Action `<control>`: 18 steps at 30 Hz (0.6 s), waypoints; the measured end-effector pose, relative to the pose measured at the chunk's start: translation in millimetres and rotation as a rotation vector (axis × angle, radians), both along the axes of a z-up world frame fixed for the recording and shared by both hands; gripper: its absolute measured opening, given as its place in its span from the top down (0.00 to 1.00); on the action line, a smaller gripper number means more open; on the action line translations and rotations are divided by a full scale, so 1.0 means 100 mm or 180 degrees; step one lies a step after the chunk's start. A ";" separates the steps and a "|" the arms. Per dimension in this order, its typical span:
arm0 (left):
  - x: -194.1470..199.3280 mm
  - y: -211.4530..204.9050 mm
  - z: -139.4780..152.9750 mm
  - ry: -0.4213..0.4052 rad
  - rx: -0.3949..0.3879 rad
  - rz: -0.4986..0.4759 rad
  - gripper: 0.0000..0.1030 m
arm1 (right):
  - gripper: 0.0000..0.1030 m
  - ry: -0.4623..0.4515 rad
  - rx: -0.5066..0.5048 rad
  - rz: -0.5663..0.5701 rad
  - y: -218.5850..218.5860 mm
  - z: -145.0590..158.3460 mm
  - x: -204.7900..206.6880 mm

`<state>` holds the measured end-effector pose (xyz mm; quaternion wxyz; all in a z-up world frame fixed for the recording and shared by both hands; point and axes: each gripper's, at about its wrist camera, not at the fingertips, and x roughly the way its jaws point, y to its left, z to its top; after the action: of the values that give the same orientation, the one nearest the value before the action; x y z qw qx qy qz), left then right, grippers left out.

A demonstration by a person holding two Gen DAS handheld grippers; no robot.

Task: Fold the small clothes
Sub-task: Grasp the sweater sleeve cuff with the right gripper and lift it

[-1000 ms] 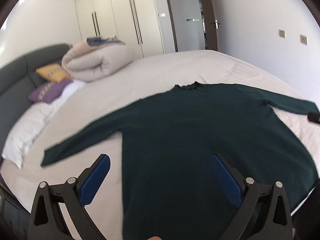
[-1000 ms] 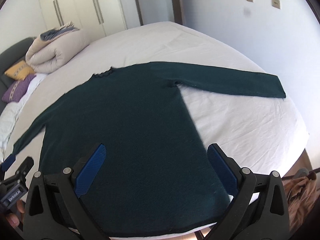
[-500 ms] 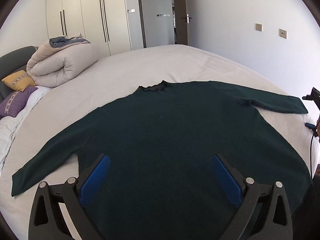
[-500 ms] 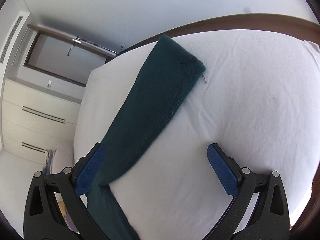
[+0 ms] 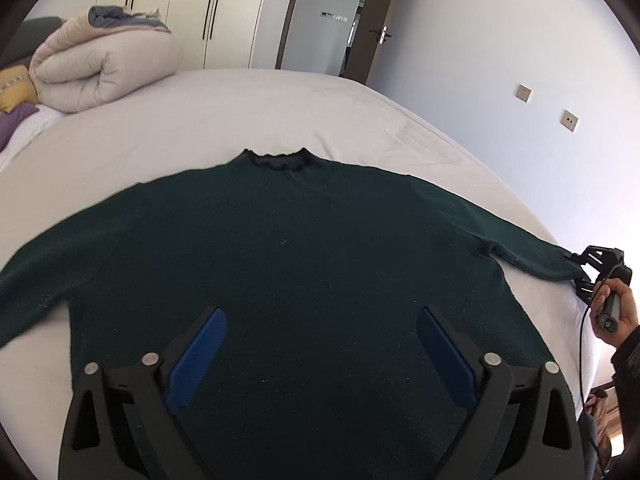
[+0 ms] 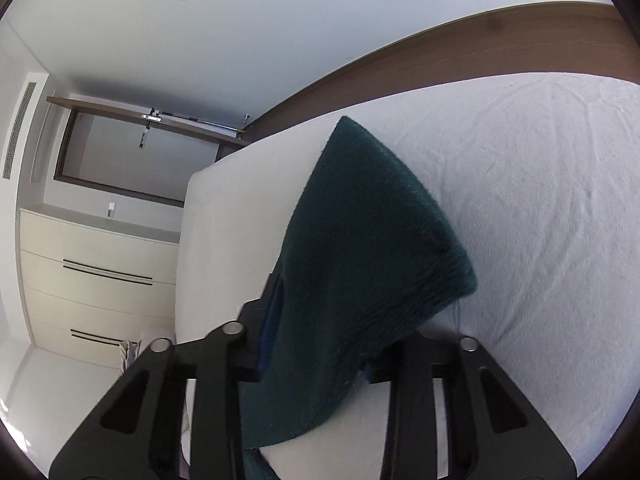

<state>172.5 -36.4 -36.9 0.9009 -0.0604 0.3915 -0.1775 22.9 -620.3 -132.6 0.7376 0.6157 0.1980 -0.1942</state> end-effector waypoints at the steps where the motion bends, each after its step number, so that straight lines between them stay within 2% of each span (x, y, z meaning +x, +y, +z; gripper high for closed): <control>1: 0.07 0.01 -0.03 0.0109 -0.0092 -0.0023 0.09 | 0.82 0.0048 -0.0056 0.0006 0.02 0.01 0.02; 5: 0.29 0.08 -0.12 0.0411 -0.0503 -0.0015 0.10 | 0.91 0.0243 -0.0421 0.0230 0.19 0.26 0.17; 6: 0.34 0.09 -0.12 0.0448 -0.0599 -0.0020 0.10 | 0.91 0.0260 -0.0574 0.0357 0.20 0.34 0.22; 8: 0.42 0.10 -0.09 0.0470 -0.0735 -0.0020 0.10 | 0.92 0.0289 -0.0951 0.0713 0.52 0.65 0.49; 11: 0.56 0.13 -0.05 0.0539 -0.1038 -0.0044 0.10 | 0.92 0.0310 -0.1708 0.1307 1.22 1.14 0.91; 13: 0.67 0.18 -0.03 0.0613 -0.1346 -0.0046 0.10 | 0.92 0.0322 -0.2261 0.1740 1.87 1.43 1.15; 16: 0.84 0.24 -0.07 0.0774 -0.1796 -0.0056 0.10 | 0.92 0.0267 -0.2934 0.2301 2.93 1.66 1.34; 18: 0.93 0.24 -0.15 0.0909 -0.1948 -0.0037 0.10 | 0.92 0.0326 -0.3226 0.2599 3.43 1.58 1.38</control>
<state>265.8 -12.0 -51.6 0.7760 -0.3501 0.4427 -0.2817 161.3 -277.6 25.3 0.9406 0.0570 0.3348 0.0033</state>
